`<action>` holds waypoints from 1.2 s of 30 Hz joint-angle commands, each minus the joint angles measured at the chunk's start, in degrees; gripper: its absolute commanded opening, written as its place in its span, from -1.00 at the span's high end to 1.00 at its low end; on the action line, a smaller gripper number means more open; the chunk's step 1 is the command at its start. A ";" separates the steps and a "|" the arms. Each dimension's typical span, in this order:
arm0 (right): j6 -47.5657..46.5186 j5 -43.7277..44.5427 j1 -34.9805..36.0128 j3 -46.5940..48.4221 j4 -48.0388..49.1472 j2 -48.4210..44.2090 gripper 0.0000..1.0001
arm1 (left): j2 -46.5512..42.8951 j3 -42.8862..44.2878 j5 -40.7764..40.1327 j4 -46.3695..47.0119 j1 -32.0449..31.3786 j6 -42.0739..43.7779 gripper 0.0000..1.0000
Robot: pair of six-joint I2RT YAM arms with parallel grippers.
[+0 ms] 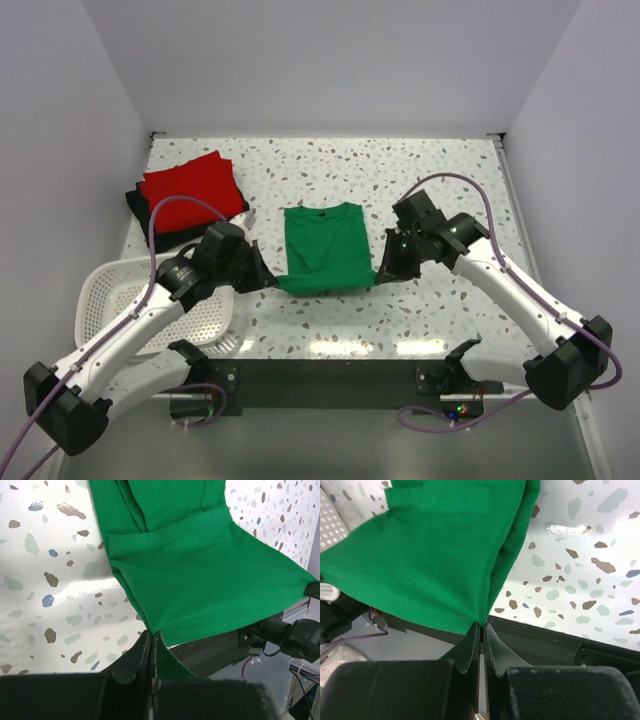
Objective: Fold and stack the t-shirts
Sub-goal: Fold the tshirt
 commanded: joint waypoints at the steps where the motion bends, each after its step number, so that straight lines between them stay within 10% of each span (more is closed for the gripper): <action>1: 1.90 7.28 -0.32 4.56 -3.05 0.86 1.00 | 2.78 3.87 -1.88 -0.05 0.25 -0.13 1.00; 36: -7.15 11.96 -10.25 32.51 1.35 28.71 1.00 | 30.11 17.49 2.51 14.63 10.70 10.24 1.00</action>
